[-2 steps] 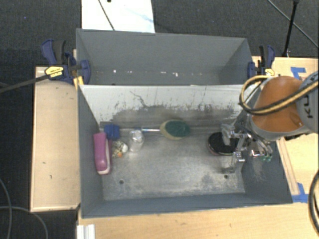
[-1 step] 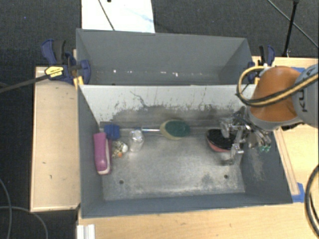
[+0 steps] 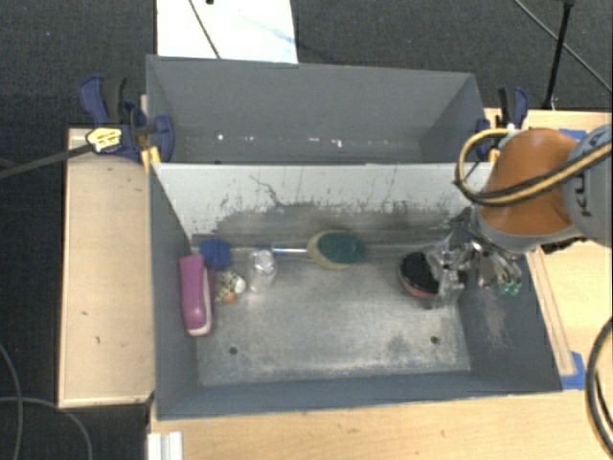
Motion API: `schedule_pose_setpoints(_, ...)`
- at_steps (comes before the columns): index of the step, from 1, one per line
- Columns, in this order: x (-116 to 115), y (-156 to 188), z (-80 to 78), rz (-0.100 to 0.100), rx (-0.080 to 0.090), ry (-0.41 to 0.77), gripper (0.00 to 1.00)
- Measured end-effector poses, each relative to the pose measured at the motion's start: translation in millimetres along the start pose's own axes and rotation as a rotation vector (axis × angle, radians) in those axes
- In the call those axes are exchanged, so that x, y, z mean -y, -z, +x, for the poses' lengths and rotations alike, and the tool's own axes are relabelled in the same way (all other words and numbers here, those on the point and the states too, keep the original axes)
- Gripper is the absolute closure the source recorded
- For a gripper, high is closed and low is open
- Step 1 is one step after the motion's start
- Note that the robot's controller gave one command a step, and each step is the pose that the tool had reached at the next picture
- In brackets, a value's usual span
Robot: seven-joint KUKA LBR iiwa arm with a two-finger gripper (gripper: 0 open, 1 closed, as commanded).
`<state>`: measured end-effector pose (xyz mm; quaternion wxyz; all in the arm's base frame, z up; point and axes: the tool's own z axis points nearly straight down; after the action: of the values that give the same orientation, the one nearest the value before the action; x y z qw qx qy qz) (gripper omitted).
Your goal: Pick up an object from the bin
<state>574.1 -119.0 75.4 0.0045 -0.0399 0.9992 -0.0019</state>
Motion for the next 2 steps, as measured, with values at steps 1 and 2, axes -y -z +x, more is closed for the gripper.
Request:
schedule_pose_setpoints(1, 3.4, 80.2, -14.1, -0.002, 0.003, -0.082, 1.00)
schedule_pose_setpoints(2, 2.6, 75.2, -11.7, -0.005, -0.007, -0.083, 0.00)
